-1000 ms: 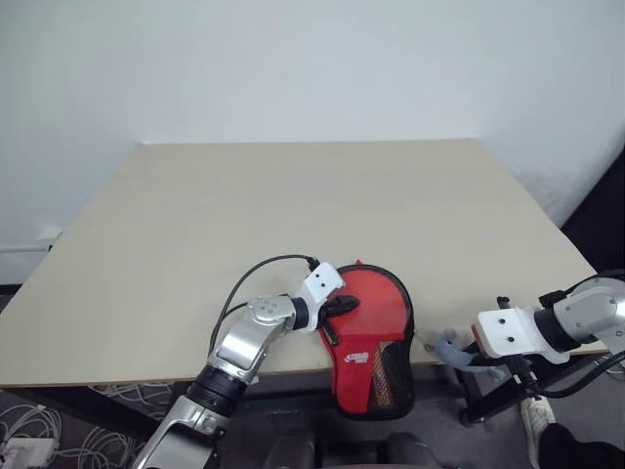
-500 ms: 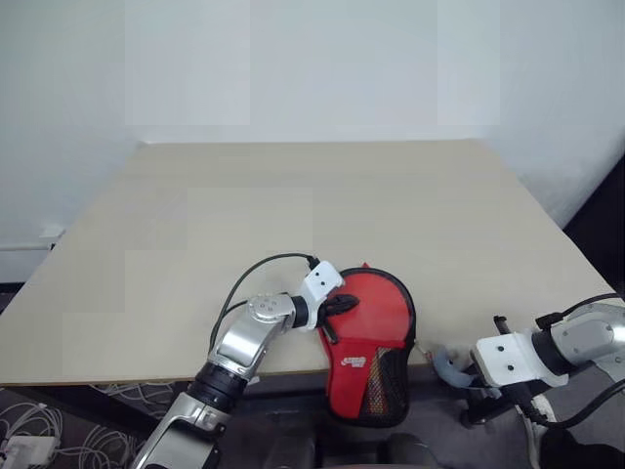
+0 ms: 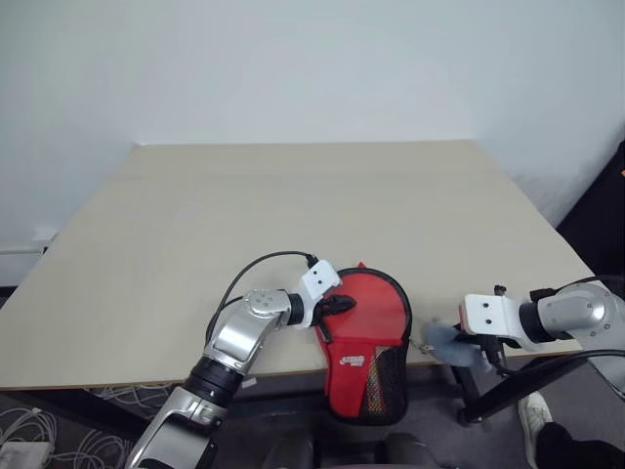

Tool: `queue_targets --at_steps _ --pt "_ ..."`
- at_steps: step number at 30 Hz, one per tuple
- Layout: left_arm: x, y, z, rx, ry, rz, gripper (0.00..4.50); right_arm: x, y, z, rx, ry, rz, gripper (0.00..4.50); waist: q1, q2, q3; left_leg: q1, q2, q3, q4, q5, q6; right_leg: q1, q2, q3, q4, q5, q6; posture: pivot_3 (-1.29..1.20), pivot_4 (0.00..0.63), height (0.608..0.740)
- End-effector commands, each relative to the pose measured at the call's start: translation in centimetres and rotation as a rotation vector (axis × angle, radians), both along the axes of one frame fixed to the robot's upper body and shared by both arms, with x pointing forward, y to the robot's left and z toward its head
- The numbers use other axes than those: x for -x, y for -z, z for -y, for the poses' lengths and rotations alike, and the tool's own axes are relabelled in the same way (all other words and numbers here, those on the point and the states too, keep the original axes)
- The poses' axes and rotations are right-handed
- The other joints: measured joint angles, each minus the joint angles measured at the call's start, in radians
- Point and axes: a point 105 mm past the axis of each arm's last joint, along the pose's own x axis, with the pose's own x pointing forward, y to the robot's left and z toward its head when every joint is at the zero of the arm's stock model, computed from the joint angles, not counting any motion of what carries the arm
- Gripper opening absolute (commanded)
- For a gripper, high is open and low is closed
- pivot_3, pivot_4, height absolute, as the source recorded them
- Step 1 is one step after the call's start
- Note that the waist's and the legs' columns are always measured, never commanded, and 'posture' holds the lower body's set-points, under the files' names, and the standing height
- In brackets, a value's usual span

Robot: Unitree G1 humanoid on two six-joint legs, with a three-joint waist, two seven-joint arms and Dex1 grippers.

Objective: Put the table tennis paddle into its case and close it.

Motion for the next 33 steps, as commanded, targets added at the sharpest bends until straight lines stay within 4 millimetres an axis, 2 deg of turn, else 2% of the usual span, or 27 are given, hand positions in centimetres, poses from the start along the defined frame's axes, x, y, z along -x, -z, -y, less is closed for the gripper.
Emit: queue_targets --at_steps 1,4,6,15,19,26,29,33 --pt "1.3 3.1 -0.8 -0.101 0.017 -0.111 0.00 3.6 -0.3 -1.9 -0.062 -0.090 -0.128 0.01 0.000 0.000 0.000 0.000 0.000 0.000 0.000 0.000 0.000 0.000 0.000 0.000 0.000 0.000 0.000 0.00 0.000 0.740" --pt "1.4 3.1 -0.9 -0.105 0.019 -0.122 0.00 8.4 0.1 -3.3 -0.074 -0.229 -0.261 0.01 0.000 0.000 0.000 -0.001 0.000 0.000 -0.001 0.000 0.000 0.000 0.000 0.000 0.000 0.000 0.000 0.00 0.000 0.740" --pt "1.4 3.0 -0.9 -0.105 0.020 -0.122 0.00 10.1 0.4 -3.6 -0.080 -0.262 -0.305 0.01 0.001 0.000 -0.001 -0.001 0.000 0.000 0.000 -0.002 0.000 -0.001 0.000 0.000 -0.001 -0.001 0.000 0.00 0.000 0.740" --pt "1.8 3.2 -0.7 -0.110 0.028 -0.125 0.00 8.8 1.0 -4.0 -0.089 -0.196 -0.257 0.01 0.000 -0.002 -0.001 0.000 0.001 0.001 0.002 -0.005 -0.004 0.000 -0.001 -0.001 0.000 -0.001 0.001 0.00 0.000 0.740" --pt "1.9 3.2 -0.5 -0.109 0.031 -0.125 0.00 10.2 0.6 -4.4 -0.103 -0.236 -0.303 0.01 0.002 -0.001 -0.001 0.000 0.001 0.000 0.001 -0.005 -0.004 0.000 -0.001 -0.002 0.000 -0.001 0.001 0.00 0.000 0.740" --pt "1.9 3.3 -0.2 -0.108 0.028 -0.124 0.00 13.7 -1.6 -5.2 -0.180 -0.349 -0.415 0.01 0.006 -0.002 -0.001 -0.001 0.001 0.001 0.002 -0.005 -0.001 0.000 -0.001 -0.002 -0.001 -0.001 0.001 0.00 0.000 0.740" --pt "1.8 3.3 0.0 -0.105 0.026 -0.123 0.00 14.1 -2.0 -5.3 -0.194 -0.357 -0.423 0.01 0.006 -0.003 0.000 0.000 0.001 0.001 0.002 -0.006 -0.004 0.000 -0.001 -0.002 -0.001 -0.001 0.001 0.00 0.000 0.740" --pt "1.6 3.4 0.2 -0.103 0.020 -0.121 0.00 13.7 -2.0 -5.2 -0.192 -0.345 -0.409 0.01 0.009 -0.003 0.000 0.000 0.000 0.001 0.003 -0.006 -0.004 0.001 -0.003 -0.002 -0.001 -0.001 0.001 0.00 0.000 0.740"
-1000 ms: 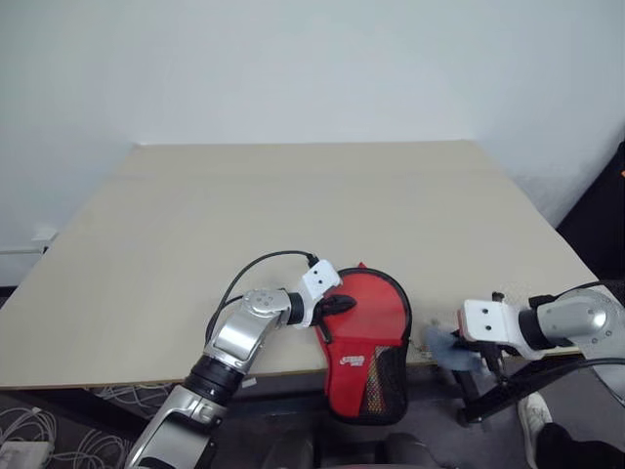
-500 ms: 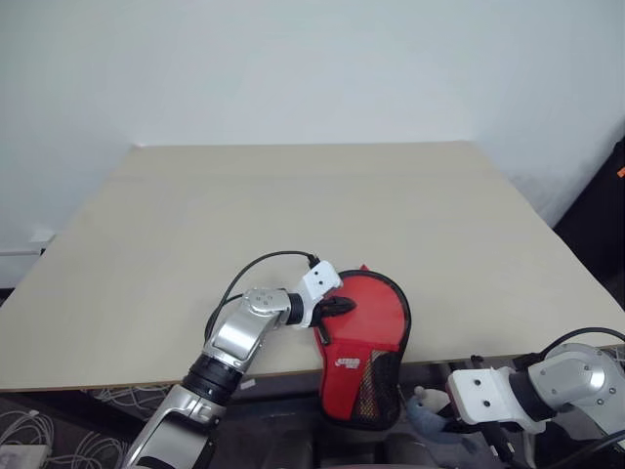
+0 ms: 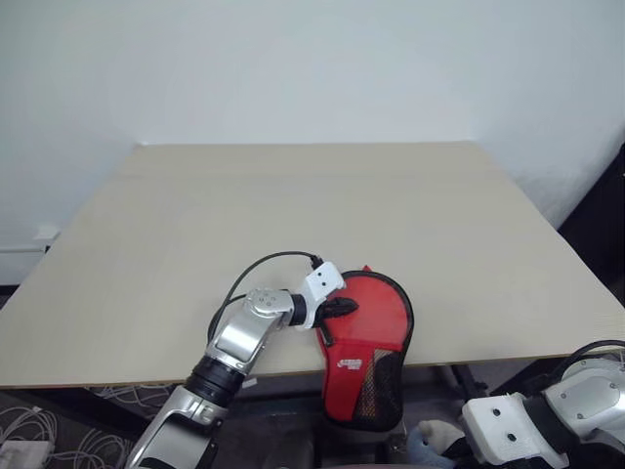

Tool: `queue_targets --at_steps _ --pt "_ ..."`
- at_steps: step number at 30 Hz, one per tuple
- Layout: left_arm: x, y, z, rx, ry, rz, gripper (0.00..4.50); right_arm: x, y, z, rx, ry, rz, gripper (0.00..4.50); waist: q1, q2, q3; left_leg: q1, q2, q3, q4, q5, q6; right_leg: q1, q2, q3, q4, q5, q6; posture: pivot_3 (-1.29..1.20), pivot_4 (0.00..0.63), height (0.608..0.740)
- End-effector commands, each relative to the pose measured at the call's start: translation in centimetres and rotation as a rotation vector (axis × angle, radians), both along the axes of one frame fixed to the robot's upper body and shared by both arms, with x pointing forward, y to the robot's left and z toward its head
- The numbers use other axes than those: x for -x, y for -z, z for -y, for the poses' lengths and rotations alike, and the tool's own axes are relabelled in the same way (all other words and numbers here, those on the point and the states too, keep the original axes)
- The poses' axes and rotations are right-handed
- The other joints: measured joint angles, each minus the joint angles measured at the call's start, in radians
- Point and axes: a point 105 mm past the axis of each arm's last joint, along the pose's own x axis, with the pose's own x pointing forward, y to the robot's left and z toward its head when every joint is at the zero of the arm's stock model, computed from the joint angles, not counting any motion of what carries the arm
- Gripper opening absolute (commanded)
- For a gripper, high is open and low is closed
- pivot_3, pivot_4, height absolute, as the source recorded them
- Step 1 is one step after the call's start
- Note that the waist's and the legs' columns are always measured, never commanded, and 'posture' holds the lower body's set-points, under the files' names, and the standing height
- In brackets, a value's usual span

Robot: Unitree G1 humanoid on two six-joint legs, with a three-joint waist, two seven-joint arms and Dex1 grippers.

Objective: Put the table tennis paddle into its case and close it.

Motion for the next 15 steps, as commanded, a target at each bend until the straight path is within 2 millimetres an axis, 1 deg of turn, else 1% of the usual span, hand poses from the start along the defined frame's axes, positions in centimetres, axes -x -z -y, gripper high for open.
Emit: queue_targets --at_steps 1,5,8,10,11,12,13,15 --pt "1.1 3.4 -0.3 -0.084 -0.010 -0.113 0.00 0.9 -0.7 -0.6 -0.033 -0.065 -0.021 0.01 0.003 0.000 0.000 0.000 0.000 0.000 0.000 0.000 0.000 0.000 -0.001 0.000 0.000 0.000 0.000 0.00 0.000 0.740" --pt "0.7 3.3 -0.2 -0.074 -0.029 -0.106 0.00 -0.3 -0.6 -0.3 -0.029 -0.040 0.021 0.01 0.003 0.000 0.000 0.000 -0.002 0.000 0.000 0.000 0.000 0.000 -0.004 -0.001 0.000 0.000 0.000 0.00 0.000 0.740" --pt "0.1 2.8 -0.2 -0.056 -0.052 -0.094 0.00 -2.4 -0.7 0.0 -0.033 0.026 0.059 0.01 0.002 -0.001 0.000 0.000 -0.003 0.001 0.000 0.000 0.000 0.001 -0.007 -0.004 0.000 0.000 0.001 0.00 0.000 0.740" --pt "-0.2 2.2 -0.2 -0.039 -0.063 -0.081 0.00 -4.2 -1.1 0.1 -0.045 0.073 0.091 0.64 0.002 -0.001 0.001 0.000 -0.003 0.001 0.001 0.000 0.001 0.001 -0.009 -0.006 0.000 0.000 0.001 0.00 0.000 0.740" --pt "-0.4 1.9 -0.2 -0.031 -0.068 -0.069 0.18 -5.0 -1.3 0.1 -0.055 0.099 0.101 0.89 0.002 -0.001 0.001 0.000 -0.003 0.001 0.001 0.000 0.001 0.001 -0.009 -0.007 0.000 0.000 0.001 0.00 0.000 0.740" --pt "-0.5 1.5 -0.2 -0.016 -0.071 -0.066 0.38 -5.8 -1.6 0.0 -0.068 0.119 0.107 1.19 0.002 -0.001 0.001 0.000 -0.002 0.001 0.001 0.000 0.001 0.000 -0.009 -0.008 0.000 0.000 0.001 0.00 0.000 0.740" --pt "-0.5 1.0 -0.1 0.000 -0.067 -0.062 0.62 -6.5 -2.0 -0.1 -0.081 0.133 0.113 1.58 0.001 -0.001 0.001 0.000 -0.002 0.001 0.001 0.000 0.001 0.000 -0.009 -0.009 0.001 0.000 0.001 0.00 0.000 0.740" --pt "-0.6 -0.3 -0.2 0.023 -0.060 -0.029 1.31 -8.3 -2.7 -0.2 -0.109 0.182 0.136 2.34 -0.001 0.000 0.001 0.000 -0.001 0.001 0.001 0.000 0.001 0.000 -0.009 -0.010 0.001 0.000 0.000 0.00 0.000 0.740"
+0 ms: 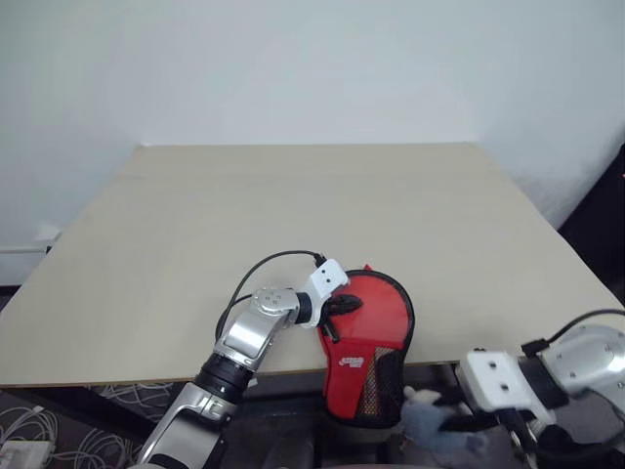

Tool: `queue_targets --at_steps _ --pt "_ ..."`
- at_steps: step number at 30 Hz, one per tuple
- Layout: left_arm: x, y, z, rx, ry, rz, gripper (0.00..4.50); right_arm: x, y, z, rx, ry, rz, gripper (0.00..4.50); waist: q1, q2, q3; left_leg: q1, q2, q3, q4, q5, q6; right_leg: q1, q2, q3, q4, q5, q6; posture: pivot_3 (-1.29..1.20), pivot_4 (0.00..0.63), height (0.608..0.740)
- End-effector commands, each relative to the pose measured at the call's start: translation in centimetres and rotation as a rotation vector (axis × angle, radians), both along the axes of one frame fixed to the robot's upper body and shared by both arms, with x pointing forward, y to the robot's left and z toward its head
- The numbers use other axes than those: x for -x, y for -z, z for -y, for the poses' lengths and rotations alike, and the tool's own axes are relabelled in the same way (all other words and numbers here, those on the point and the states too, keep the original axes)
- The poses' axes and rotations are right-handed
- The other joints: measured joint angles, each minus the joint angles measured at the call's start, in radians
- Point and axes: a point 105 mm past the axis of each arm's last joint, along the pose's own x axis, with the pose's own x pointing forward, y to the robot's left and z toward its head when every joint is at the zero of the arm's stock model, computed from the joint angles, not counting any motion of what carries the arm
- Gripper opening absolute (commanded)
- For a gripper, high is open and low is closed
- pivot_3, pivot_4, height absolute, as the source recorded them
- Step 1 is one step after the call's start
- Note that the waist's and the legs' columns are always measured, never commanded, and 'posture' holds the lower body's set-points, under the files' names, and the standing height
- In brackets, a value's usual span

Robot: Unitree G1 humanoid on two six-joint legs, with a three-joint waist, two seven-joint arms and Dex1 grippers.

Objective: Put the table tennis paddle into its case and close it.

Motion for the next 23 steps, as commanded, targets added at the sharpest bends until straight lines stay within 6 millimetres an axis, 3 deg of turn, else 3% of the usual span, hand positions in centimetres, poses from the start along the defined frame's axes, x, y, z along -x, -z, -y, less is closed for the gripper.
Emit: queue_targets --at_steps 1,6,9,13,16,19,23 --pt "-0.1 -0.6 -0.9 -0.005 -0.022 -0.002 1.64 -2.5 -1.3 -0.2 -0.058 0.076 0.024 2.65 -0.003 0.000 0.000 0.000 0.000 0.000 0.000 0.000 0.000 0.000 0.000 0.000 0.001 0.000 0.000 0.00 0.000 0.740" --pt "-1.4 -5.2 -2.9 0.048 -0.088 0.133 3.37 -7.5 -3.2 -0.6 -0.157 0.245 0.086 4.42 -0.013 -0.002 0.005 -0.005 0.001 0.000 -0.002 0.003 0.005 -0.005 0.001 -0.001 0.002 0.001 -0.002 0.00 0.000 0.740" --pt "-2.2 -8.1 -5.7 0.057 -0.169 0.216 4.43 -11.3 -3.8 -0.6 -0.197 0.397 0.137 4.50 -0.014 -0.002 0.006 -0.009 0.001 -0.001 -0.003 0.003 0.005 -0.007 0.001 -0.002 0.001 0.004 -0.001 0.00 0.000 0.740" --pt "-1.8 -10.6 -9.1 0.080 -0.229 0.250 4.47 -14.0 -4.0 -1.2 -0.218 0.486 0.178 4.50 -0.011 -0.001 0.006 -0.014 0.001 -0.001 -0.003 0.003 0.005 -0.012 0.001 -0.002 0.001 0.006 -0.004 0.00 0.000 0.740" --pt "-0.4 -11.8 -11.6 0.125 -0.268 0.237 4.47 -15.8 -4.5 -1.1 -0.253 0.558 0.215 4.50 -0.012 -0.001 0.007 -0.018 0.000 -0.001 -0.003 0.003 0.005 -0.015 0.001 -0.002 0.001 0.006 -0.004 0.00 0.000 0.740" --pt "0.2 -11.5 -13.5 0.129 -0.326 0.212 4.47 -17.1 -4.4 -1.1 -0.269 0.610 0.230 4.50 -0.012 -0.001 0.007 -0.018 0.000 0.000 -0.004 0.003 0.005 -0.016 0.000 -0.001 0.001 0.007 -0.004 0.00 0.000 0.740" --pt "0.5 -9.4 -17.3 0.087 -0.509 0.173 4.47 -18.7 -4.1 -1.9 -0.305 0.665 0.233 4.50 -0.015 0.000 0.007 -0.017 0.001 0.000 -0.003 0.004 0.004 -0.015 0.001 -0.001 0.002 0.007 -0.005 0.00 0.000 0.740"
